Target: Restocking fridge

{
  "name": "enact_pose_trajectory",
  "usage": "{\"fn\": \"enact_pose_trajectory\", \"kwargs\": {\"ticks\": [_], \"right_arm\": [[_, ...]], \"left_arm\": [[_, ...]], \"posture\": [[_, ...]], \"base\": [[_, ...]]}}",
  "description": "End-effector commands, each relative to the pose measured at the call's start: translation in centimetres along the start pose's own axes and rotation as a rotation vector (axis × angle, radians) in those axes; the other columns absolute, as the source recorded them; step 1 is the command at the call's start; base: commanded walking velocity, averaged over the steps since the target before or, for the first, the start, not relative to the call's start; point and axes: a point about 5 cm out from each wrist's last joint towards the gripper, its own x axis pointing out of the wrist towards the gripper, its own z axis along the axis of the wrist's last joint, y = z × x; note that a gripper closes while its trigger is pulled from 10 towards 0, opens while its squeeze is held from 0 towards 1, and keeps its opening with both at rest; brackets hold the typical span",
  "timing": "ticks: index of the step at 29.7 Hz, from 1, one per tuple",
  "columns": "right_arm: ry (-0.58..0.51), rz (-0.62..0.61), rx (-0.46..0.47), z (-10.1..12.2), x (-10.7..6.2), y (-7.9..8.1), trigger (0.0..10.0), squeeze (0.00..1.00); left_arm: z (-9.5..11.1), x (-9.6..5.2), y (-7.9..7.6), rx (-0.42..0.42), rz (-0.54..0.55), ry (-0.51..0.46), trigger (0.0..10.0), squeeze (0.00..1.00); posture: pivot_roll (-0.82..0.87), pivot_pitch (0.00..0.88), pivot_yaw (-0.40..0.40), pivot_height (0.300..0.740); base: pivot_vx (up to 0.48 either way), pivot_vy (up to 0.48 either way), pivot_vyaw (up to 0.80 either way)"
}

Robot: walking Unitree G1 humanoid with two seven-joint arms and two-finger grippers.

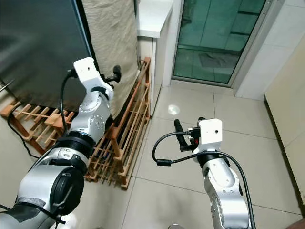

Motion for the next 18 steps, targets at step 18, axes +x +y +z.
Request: {"fn": "enact_pose_trajectory", "kwargs": {"ticks": [18], "right_arm": [[-0.024,0.019,0.008,0.6,0.6,0.7,10.0,0.00]], "left_arm": [[-1.4,-3.5,-14.4,-0.200,-0.748,0.048,10.0,0.00]], "posture": [[-0.20,0.000,0.039,0.740]], "base": [[0.000,0.000,0.00]]}}
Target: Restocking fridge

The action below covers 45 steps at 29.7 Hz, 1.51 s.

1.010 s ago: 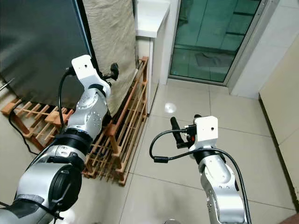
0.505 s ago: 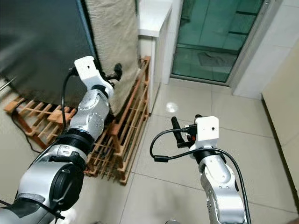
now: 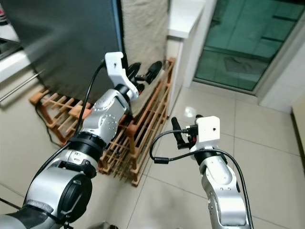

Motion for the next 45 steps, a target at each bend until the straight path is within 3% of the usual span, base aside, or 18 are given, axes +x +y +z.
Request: {"fn": "enact_pose_trajectory", "kwargs": {"ticks": [1,3,7,8,10,15,16,17,18,19,21,23,26,27,30,33,38,45], "right_arm": [[-0.002,0.000,0.002,0.1,0.2,0.1,10.0,0.00],[-0.004,-0.001,0.002,0.1,0.4,0.1,10.0,0.00],[-0.022,-0.034,-0.001,0.5,0.5,-0.2,10.0,0.00],[-0.051,-0.083,0.006,0.9,0.3,-0.8,10.0,0.00],[-0.062,-0.103,0.010,1.1,0.1,-1.1,10.0,0.00],[-0.161,-0.230,-0.002,2.3,-1.6,-2.1,10.0,0.00],[-0.161,-0.230,-0.002,2.3,-1.6,-2.1,10.0,0.00],[-0.215,-0.277,-0.015,2.9,-2.4,-2.3,10.0,0.00],[-0.234,-0.292,-0.023,3.2,-2.7,-2.3,10.0,0.00],[-0.234,-0.292,-0.023,3.2,-2.7,-2.3,10.0,0.00],[-0.277,-0.307,-0.048,3.8,-3.3,-2.0,10.0,0.00],[-0.328,-0.322,-0.078,4.7,-3.5,-2.0,10.0,0.00],[-0.356,-0.322,-0.092,5.3,-3.3,-2.0,10.0,0.00],[-0.416,-0.313,-0.114,6.7,-2.9,-1.8,10.0,0.00],[-0.457,-0.305,-0.129,7.4,-2.6,-1.6,10.0,0.00],[-0.461,-0.307,-0.129,7.5,-2.2,-1.6,10.0,0.00],[-0.509,-0.313,-0.150,8.8,-1.7,-1.6,10.0,0.00],[-0.573,-0.311,-0.181,10.5,-1.5,-1.6,10.0,0.00]], "left_arm": [[-2.2,2.1,-8.0,-0.174,-0.198,0.001,10.0,0.00],[-2.3,2.0,-8.2,-0.137,-0.226,0.007,10.0,0.00],[-1.9,1.2,-6.2,-0.088,-0.167,-0.001,10.0,0.00],[-0.8,-0.1,-4.0,-0.040,-0.107,-0.036,10.0,0.00],[-0.4,-0.8,-3.3,-0.017,-0.086,-0.048,10.0,0.00],[2.1,-7.2,2.8,0.171,0.206,-0.099,10.0,0.00],[2.1,-7.2,2.8,0.171,0.206,-0.099,10.0,0.00],[2.7,-10.5,4.8,0.232,0.380,-0.119,10.0,0.00],[2.8,-11.9,5.3,0.243,0.445,-0.120,10.0,0.00],[2.8,-11.9,5.3,0.243,0.445,-0.120,10.0,0.00],[3.6,-14.8,5.5,0.271,0.551,-0.141,10.0,0.00],[5.0,-15.7,5.1,0.310,0.588,-0.190,10.0,0.00],[5.7,-15.8,4.8,0.319,0.604,-0.217,10.0,0.00],[7.3,-15.1,3.2,0.340,0.564,-0.319,10.0,0.00],[7.8,-14.8,2.7,0.329,0.567,-0.364,10.0,0.00],[6.9,-14.6,3.1,0.265,0.605,-0.326,10.0,0.00],[7.9,-13.4,1.6,0.293,0.505,-0.374,10.0,0.00],[9.4,-12.7,0.7,0.349,0.475,-0.450,10.0,0.00]], "posture": [[-0.20,0.000,0.039,0.740],[-0.20,0.000,0.041,0.740],[-0.21,0.000,0.045,0.740],[-0.21,0.000,0.049,0.740],[-0.21,0.000,0.049,0.740],[-0.17,0.000,0.048,0.740],[-0.17,0.000,0.048,0.740],[-0.15,0.000,0.047,0.740],[-0.15,0.000,0.047,0.740],[-0.15,0.000,0.047,0.740],[-0.13,0.000,0.038,0.740],[-0.12,0.000,0.033,0.740],[-0.11,0.000,0.023,0.740],[-0.10,0.000,0.006,0.740],[-0.10,0.000,0.004,0.740],[-0.11,0.000,0.002,0.740],[-0.13,0.000,0.010,0.740],[-0.15,0.000,0.015,0.740]], "base": [[0.000,0.000,0.00],[0.000,0.000,0.00],[0.000,0.000,0.00],[0.000,0.000,0.00],[0.000,0.000,0.00],[0.000,0.000,0.00],[0.000,0.000,0.00],[0.000,0.000,0.00],[0.000,0.000,0.00],[0.000,0.000,0.00],[0.000,0.000,0.00],[0.000,0.000,0.00],[0.000,0.000,0.00],[0.000,0.000,0.00],[0.000,0.000,0.00],[0.000,0.000,0.00],[0.325,0.000,0.00],[0.445,0.000,0.00]]}}
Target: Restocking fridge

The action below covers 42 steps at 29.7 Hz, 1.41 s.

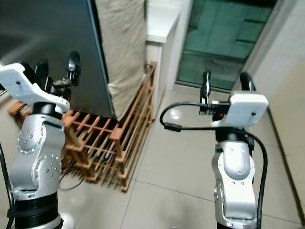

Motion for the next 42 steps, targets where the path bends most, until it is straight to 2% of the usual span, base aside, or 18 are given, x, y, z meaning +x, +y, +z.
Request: {"fn": "enact_pose_trajectory", "kwargs": {"ticks": [1,6,13,21,28,33,38,41,42], "right_arm": [[-0.024,-0.012,-0.017,0.5,0.4,-0.3,10.0,0.00],[-0.024,-0.005,-0.015,0.6,0.7,-0.3,10.0,0.00],[-0.003,0.017,-0.005,0.1,0.9,0.0,10.0,0.00],[0.023,0.065,0.015,-0.4,1.0,0.7,10.0,0.00],[0.039,0.088,0.018,-0.6,0.9,0.9,10.0,0.00],[0.074,0.083,0.026,-1.2,0.8,0.9,10.0,0.00],[0.073,0.053,0.013,-1.2,0.7,0.6,10.0,0.00],[-0.016,-0.021,-0.053,0.4,0.9,-0.7,10.0,0.00],[-0.016,-0.021,-0.053,0.4,0.9,-0.7,10.0,0.00]], "left_arm": [[0.5,0.2,-0.7,0.015,-0.020,-0.026,10.0,0.00],[0.6,0.3,-0.8,0.026,-0.017,-0.032,10.0,0.00],[0.4,0.5,0.1,0.037,0.055,-0.025,10.0,0.00],[0.0,0.6,0.7,0.058,0.107,-0.002,10.0,0.00],[-0.2,0.7,0.6,0.068,0.118,0.011,10.0,0.00],[-0.8,1.1,0.1,0.094,0.086,0.045,10.0,0.00],[-0.7,1.2,-0.3,0.103,0.058,0.037,10.0,0.00],[0.9,0.9,-1.4,0.133,-0.049,-0.080,10.0,0.00],[0.9,0.9,-1.4,0.133,-0.049,-0.080,10.0,0.00]], "posture": [[-0.15,0.000,0.015,0.740],[-0.15,0.000,0.011,0.740],[-0.14,0.000,0.008,0.740],[-0.14,0.000,0.007,0.740],[-0.14,0.000,0.004,0.740],[-0.14,0.000,0.008,0.740],[-0.14,0.000,0.013,0.740],[-0.15,0.000,0.016,0.740],[-0.15,0.000,0.016,0.740]], "base": [[0.446,0.000,0.00],[0.442,0.000,0.00],[0.409,0.000,0.00],[0.000,0.000,0.00],[0.000,0.000,0.59],[0.000,0.000,0.45],[0.000,0.000,0.00],[0.000,0.000,0.00],[0.000,0.000,0.00]]}}
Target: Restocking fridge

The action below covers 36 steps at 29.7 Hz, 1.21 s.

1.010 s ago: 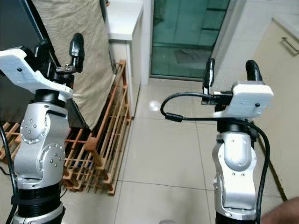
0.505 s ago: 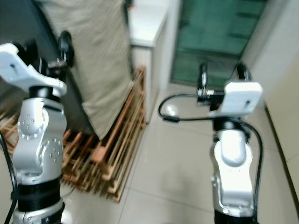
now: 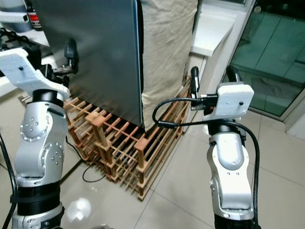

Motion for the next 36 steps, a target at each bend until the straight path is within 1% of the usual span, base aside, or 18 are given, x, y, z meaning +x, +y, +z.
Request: {"fn": "enact_pose_trajectory", "kwargs": {"ticks": [1,3,4,6,7,8,10,12,13,14,15,17,19,23,28,33,36], "right_arm": [[-0.092,-0.059,-0.049,1.8,0.1,-1.1,10.0,0.00],[-0.130,-0.072,-0.067,2.6,0.2,-1.3,10.0,0.00],[-0.130,-0.072,-0.067,2.6,0.2,-1.3,10.0,0.00],[-0.227,-0.061,-0.090,4.7,1.2,-1.1,10.0,0.00],[-0.227,-0.061,-0.090,4.7,1.2,-1.1,10.0,0.00],[-0.262,-0.060,-0.094,5.5,1.7,-1.1,10.0,0.00],[-0.289,-0.063,-0.099,6.1,2.2,-1.2,10.0,0.00],[-0.314,-0.070,-0.107,6.5,2.7,-1.5,10.0,0.00],[-0.314,-0.070,-0.107,6.5,2.7,-1.5,10.0,0.00],[-0.426,-0.073,-0.133,9.0,3.7,-1.6,10.0,0.00],[-0.426,-0.073,-0.133,9.0,3.7,-1.6,10.0,0.00],[-0.516,-0.073,-0.158,11.0,4.4,-1.6,10.0,0.00],[-0.571,-0.069,-0.176,12.2,4.9,-1.7,10.0,0.00],[-0.597,-0.067,-0.182,12.8,5.1,-1.7,10.0,0.00],[-0.629,-0.056,-0.194,13.4,5.3,-1.4,10.0,0.00],[-0.632,-0.050,-0.199,13.4,5.3,-1.4,10.0,0.00],[-0.617,-0.048,-0.200,12.9,5.4,-1.3,10.0,0.00]], "left_arm": [[1.5,0.0,-0.6,0.011,-0.052,-0.088,10.0,0.00],[1.8,0.0,-0.5,0.003,-0.046,-0.099,10.0,0.00],[1.8,0.0,-0.5,0.003,-0.046,-0.099,10.0,0.00],[2.5,0.6,-0.7,-0.008,-0.052,-0.125,10.0,0.00],[2.5,0.6,-0.7,-0.008,-0.052,-0.125,10.0,0.00],[2.8,0.9,-0.8,-0.016,-0.048,-0.132,10.0,0.00],[3.4,1.6,-1.0,-0.013,-0.050,-0.158,10.0,0.00],[4.9,2.4,-1.2,-0.017,-0.072,-0.232,10.0,0.00],[4.9,2.4,-1.2,-0.017,-0.072,-0.232,10.0,0.00],[7.5,3.6,-1.3,-0.029,-0.061,-0.354,10.0,0.00],[7.5,3.6,-1.3,-0.029,-0.061,-0.354,10.0,0.00],[9.3,4.2,-1.3,-0.036,-0.052,-0.438,10.0,0.00],[10.1,4.4,-1.5,-0.043,-0.051,-0.481,10.0,0.00],[10.3,4.5,-1.6,-0.050,-0.050,-0.494,10.0,0.00],[10.5,4.6,-1.5,-0.044,-0.030,-0.511,10.0,0.00],[10.6,4.6,-1.4,-0.040,-0.017,-0.520,10.0,0.00],[10.3,4.6,-0.8,-0.037,0.040,-0.504,10.0,0.00]], "posture": [[-0.15,0.000,0.016,0.740],[-0.15,0.000,0.016,0.740],[-0.15,0.000,0.016,0.740],[-0.15,0.000,0.018,0.740],[-0.15,0.000,0.018,0.740],[-0.15,0.000,0.017,0.740],[-0.15,0.000,0.014,0.740],[-0.15,0.000,0.013,0.740],[-0.15,0.000,0.013,0.740],[-0.15,0.000,0.013,0.740],[-0.15,0.000,0.013,0.740],[-0.15,0.000,0.012,0.740],[-0.15,0.000,0.012,0.740],[-0.15,0.000,0.011,0.740],[-0.15,0.000,0.007,0.740],[-0.15,0.000,0.006,0.740],[-0.15,0.000,0.006,0.740]], "base": [[0.000,0.000,0.00],[0.000,0.000,0.00],[0.000,0.000,0.00],[0.000,0.000,0.00],[0.000,0.000,0.00],[0.000,0.000,0.00],[0.000,0.000,0.00],[0.251,0.000,0.00],[0.251,0.000,0.00],[0.428,0.000,0.00],[0.428,0.000,0.00],[0.429,0.000,0.00],[0.429,0.000,0.00],[0.422,0.000,0.00],[0.387,0.281,0.00],[0.352,0.326,0.00],[0.111,0.000,0.00]]}}
